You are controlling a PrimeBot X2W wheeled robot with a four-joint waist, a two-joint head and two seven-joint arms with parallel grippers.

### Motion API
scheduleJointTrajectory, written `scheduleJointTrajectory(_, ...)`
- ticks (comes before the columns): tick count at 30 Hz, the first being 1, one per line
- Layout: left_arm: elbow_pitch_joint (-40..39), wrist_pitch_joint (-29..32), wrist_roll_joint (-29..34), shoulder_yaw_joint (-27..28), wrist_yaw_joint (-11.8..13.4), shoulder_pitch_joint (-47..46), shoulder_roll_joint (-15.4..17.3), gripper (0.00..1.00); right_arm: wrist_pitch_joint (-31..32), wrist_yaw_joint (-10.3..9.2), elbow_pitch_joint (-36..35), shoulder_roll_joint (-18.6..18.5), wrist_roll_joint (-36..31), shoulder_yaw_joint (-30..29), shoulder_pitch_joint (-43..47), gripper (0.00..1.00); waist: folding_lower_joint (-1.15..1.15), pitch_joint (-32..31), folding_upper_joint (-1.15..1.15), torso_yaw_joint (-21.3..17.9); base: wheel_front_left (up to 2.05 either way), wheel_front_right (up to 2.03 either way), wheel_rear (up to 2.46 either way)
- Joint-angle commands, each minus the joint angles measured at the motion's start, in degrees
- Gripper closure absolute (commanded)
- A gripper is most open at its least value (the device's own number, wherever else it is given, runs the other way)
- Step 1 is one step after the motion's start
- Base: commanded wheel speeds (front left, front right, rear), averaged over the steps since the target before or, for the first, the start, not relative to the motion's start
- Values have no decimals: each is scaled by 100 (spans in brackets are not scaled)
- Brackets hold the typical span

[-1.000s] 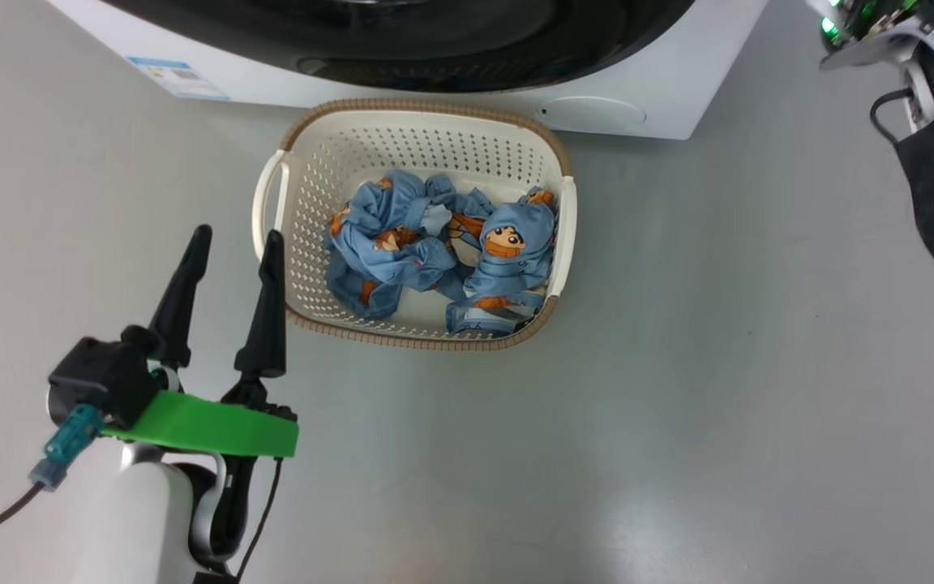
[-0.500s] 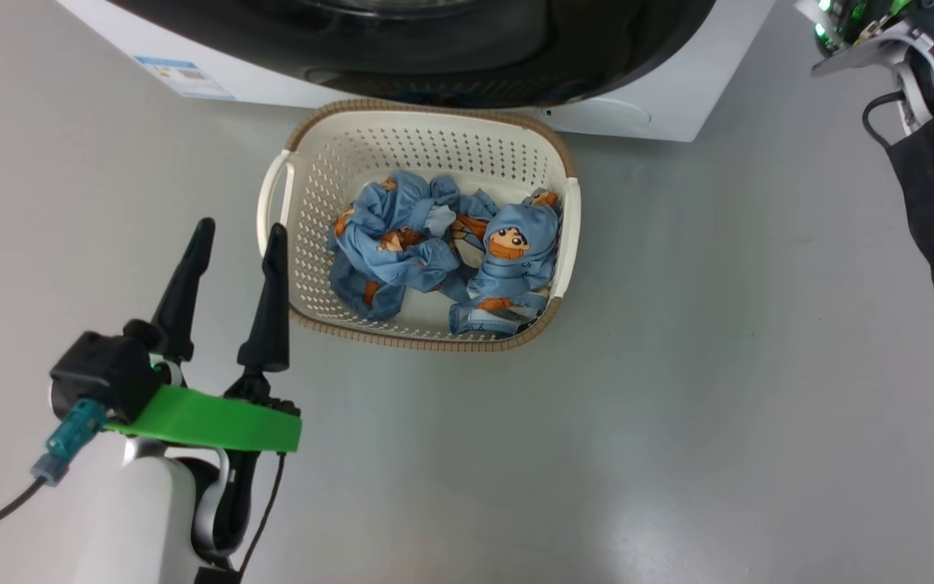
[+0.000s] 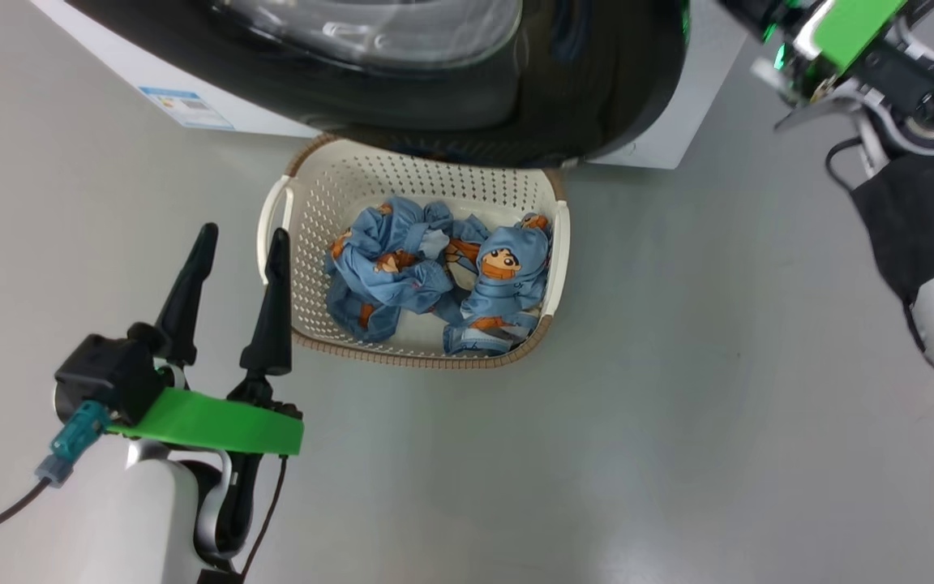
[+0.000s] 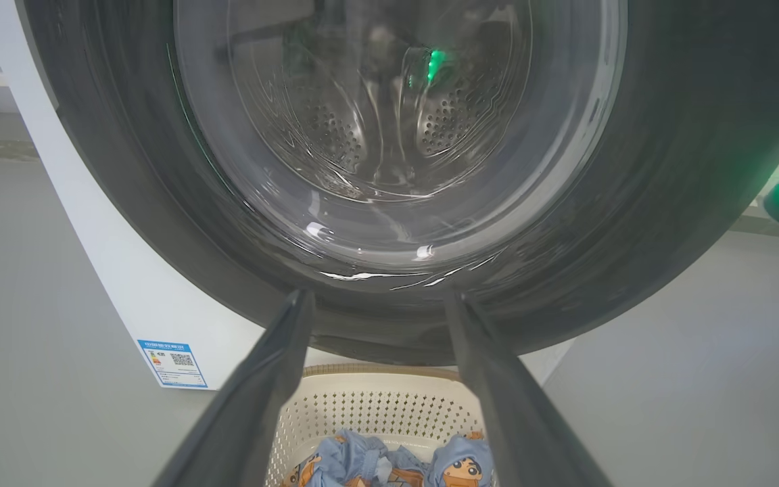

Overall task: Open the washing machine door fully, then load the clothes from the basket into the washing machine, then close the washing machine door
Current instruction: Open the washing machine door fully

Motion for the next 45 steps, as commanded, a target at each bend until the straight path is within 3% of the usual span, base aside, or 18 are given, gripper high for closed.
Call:
scheduleJointTrajectory(1, -107, -36, 47, 184, -8, 94, 151, 0, 109, 10, -191, 223, -71, 142, 203, 100, 0, -46, 0, -12, 0, 0, 0)
scheduleJointTrajectory(45, -16, -36, 184, 341, -8, 925, 179, 0, 805, 10, -1236, 504, -4, 908, 1910, 100, 0, -1094, 0, 34, 0, 0, 0)
